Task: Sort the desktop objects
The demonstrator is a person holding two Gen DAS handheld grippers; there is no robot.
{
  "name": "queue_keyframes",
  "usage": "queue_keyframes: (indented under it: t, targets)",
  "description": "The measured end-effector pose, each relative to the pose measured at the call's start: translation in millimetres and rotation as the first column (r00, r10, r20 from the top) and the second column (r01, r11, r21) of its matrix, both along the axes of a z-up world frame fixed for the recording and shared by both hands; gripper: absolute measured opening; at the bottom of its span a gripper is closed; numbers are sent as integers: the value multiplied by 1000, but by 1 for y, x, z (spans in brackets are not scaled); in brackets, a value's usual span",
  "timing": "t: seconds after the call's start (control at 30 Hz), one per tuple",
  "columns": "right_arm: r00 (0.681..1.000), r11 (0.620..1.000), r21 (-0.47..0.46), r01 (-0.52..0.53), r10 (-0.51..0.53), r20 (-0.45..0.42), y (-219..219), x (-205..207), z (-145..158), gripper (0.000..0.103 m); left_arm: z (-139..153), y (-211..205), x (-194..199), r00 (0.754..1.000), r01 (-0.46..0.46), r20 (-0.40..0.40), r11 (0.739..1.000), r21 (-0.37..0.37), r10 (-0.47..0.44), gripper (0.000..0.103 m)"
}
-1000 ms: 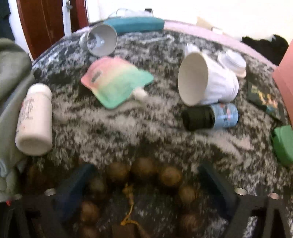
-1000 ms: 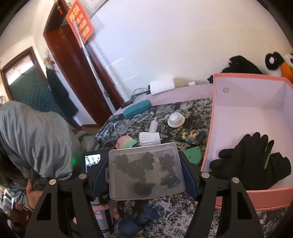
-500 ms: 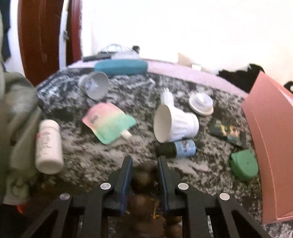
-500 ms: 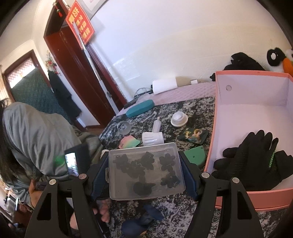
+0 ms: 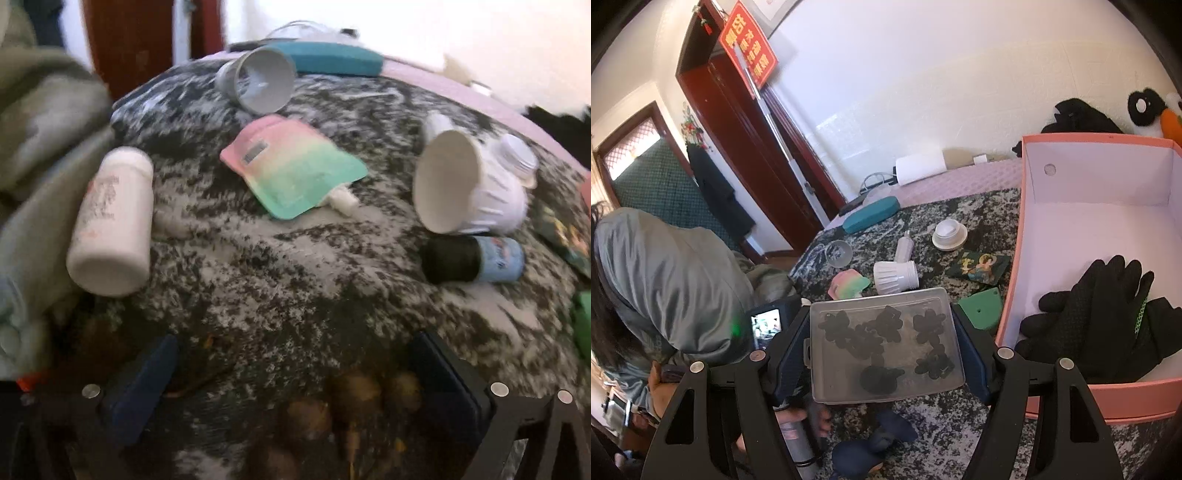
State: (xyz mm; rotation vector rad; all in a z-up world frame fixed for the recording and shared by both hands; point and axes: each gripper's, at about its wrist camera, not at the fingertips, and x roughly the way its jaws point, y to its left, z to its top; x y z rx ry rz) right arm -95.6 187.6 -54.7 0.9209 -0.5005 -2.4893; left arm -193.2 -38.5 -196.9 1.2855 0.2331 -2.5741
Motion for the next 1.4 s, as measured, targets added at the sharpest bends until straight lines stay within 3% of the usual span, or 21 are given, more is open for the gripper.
queue_keyframes:
  t: [0.13, 0.23, 0.3, 0.47, 0.53, 0.67, 0.87, 1.03, 1.4]
  targets:
    - [1000, 1000, -8, 9, -9, -1, 2, 1, 1, 74, -2, -1, -3, 999, 27, 19, 1000, -7, -27, 103]
    - [1000, 1000, -13, 11, -11, -12, 4, 4, 5, 74, 3, -10, 0, 990, 45, 129, 998, 46, -51, 103]
    - [1000, 1000, -18, 19, -19, -21, 7, 5, 8, 74, 9, -16, 17, 987, 34, 151, 994, 102, -50, 103]
    - [999, 999, -37, 25, -26, -26, 11, 4, 10, 75, 42, -12, 52, 998, 65, 5, 996, 52, -66, 103]
    - [999, 999, -37, 22, -23, -24, 10, 4, 9, 75, 48, -12, 60, 997, 78, -29, 995, 68, -76, 103]
    - [1000, 999, -37, 9, -10, -21, 7, 3, 8, 75, 36, -3, 63, 996, 85, 15, 993, 84, -87, 103]
    - [1000, 999, -44, -3, 2, -20, 3, 2, 8, 75, 1, 37, 58, 970, 193, 149, 981, 14, -193, 103]
    - [1000, 999, -53, 2, -4, -30, 6, 4, 10, 75, 9, 36, 64, 975, 183, 127, 983, -3, -181, 103]
    - [1000, 999, -40, 1, 0, 10, 2, 1, 4, 75, -4, 33, 56, 974, 189, 113, 980, 62, -195, 103]
